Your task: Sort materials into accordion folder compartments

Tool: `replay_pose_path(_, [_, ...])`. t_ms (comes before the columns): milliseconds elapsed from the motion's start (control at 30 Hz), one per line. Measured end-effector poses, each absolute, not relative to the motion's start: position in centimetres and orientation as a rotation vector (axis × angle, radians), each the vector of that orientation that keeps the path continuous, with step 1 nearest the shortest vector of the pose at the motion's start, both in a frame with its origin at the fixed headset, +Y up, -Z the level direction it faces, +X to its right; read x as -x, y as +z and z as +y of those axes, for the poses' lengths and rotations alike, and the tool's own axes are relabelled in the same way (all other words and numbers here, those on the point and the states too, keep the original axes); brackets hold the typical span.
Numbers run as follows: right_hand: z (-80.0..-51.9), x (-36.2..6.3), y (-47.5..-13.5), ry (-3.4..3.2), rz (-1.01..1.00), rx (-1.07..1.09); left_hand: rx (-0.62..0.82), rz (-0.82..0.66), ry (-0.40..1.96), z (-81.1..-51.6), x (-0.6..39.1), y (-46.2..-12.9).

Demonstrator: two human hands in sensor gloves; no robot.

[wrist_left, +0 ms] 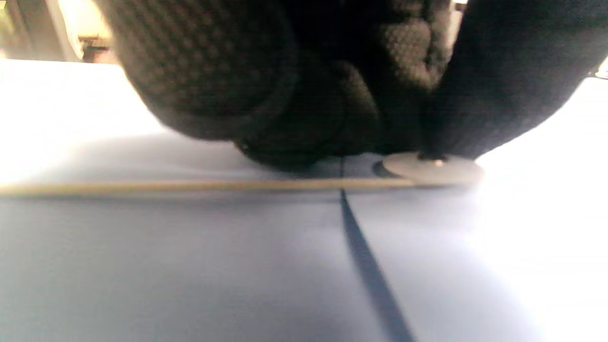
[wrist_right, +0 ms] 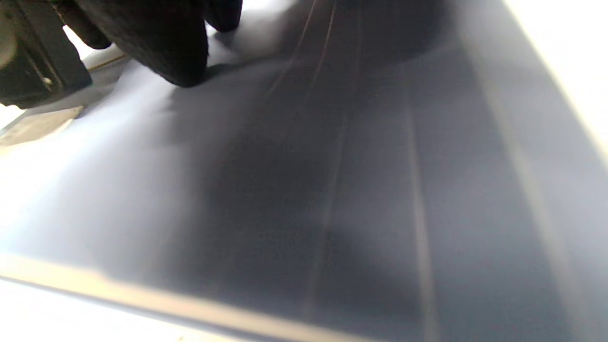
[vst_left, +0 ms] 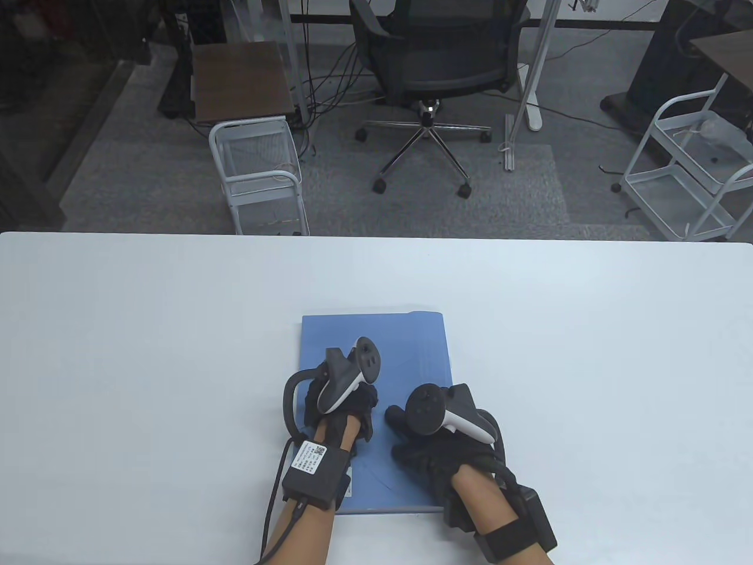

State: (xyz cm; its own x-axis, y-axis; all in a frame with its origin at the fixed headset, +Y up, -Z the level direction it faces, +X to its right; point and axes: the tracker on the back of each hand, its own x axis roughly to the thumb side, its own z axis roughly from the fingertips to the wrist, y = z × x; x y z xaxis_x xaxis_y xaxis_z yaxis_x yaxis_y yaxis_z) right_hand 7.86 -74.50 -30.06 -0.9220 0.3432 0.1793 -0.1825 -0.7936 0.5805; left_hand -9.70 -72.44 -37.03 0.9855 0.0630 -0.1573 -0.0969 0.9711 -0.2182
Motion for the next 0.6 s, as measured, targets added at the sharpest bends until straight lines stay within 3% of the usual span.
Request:
replay_pose_path(200, [-74.4,-7.9,-30.2,2.699,0.844,-0.395,0.247,0.188,0.089,-72.4,11.9,-36.8])
replay_pose_path(600, [-74.3,-7.8,-30.1,2.674,0.873,-0.369,0.204,0.116,0.133,-72.0,14.1,-33.8])
